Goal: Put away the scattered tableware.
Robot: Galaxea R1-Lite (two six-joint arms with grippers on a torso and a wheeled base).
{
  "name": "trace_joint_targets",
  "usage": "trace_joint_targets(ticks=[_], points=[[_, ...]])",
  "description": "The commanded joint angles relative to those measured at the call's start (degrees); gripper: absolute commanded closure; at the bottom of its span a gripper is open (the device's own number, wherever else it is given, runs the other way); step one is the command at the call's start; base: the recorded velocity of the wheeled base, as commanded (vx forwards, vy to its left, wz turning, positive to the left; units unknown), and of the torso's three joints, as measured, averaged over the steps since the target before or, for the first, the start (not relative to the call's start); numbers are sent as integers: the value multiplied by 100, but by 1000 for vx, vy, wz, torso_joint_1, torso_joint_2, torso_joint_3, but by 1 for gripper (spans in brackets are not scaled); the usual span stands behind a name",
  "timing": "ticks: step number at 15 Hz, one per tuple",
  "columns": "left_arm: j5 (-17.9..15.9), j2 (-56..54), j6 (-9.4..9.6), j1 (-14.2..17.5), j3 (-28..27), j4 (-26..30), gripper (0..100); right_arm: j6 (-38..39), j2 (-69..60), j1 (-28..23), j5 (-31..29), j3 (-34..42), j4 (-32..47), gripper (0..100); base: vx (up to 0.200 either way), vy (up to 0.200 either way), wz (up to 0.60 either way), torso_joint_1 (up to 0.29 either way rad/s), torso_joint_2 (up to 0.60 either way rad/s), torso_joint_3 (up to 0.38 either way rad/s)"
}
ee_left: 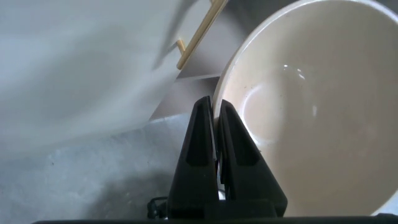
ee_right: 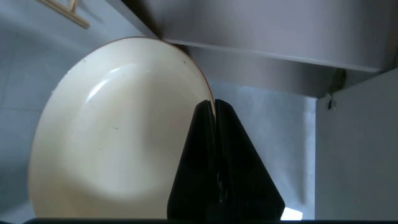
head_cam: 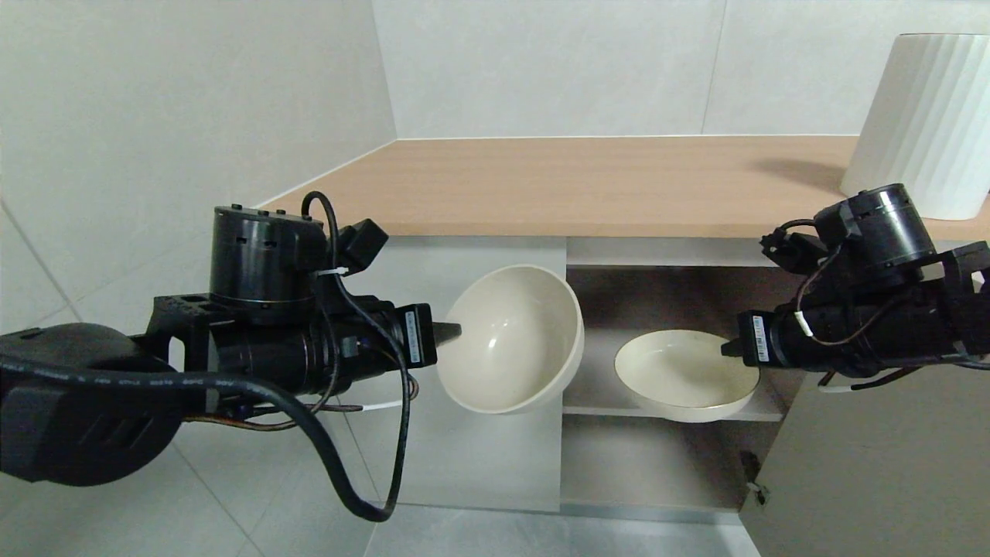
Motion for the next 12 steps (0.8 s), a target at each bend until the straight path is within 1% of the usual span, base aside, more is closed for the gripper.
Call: trace_joint_targets(ticks=[1,5,8,9,10,11,12], points=[[1,8,-3,-1,-1,-1,100,-1,63,4,0,14,1,100,0,0,0,-32,85,46],[-8,8,-3,-1,8,8,100,-1,90,12,-8,40,1,100,0,0,0,-4,13,12],[-8,43,5,-89,43,26,100,26,248,21,-79,154,-148,100,0,0,0,0,0,0],[-8,61,102,-141,34,114,100,26,547,21,-114,629,-772,100,0,0,0,0,0,0],[1,113,260,-185,34,228,100,52,766,21,-131,910,-1352,100,0,0,0,0,0,0],[36,219,454,-256,25,448,100,52,1303,21,-210,1218,-2477,100,0,0,0,0,0,0],[36,280,480,-300,16,562,100,43,1733,21,-395,1411,-3295,100,0,0,0,0,0,0]])
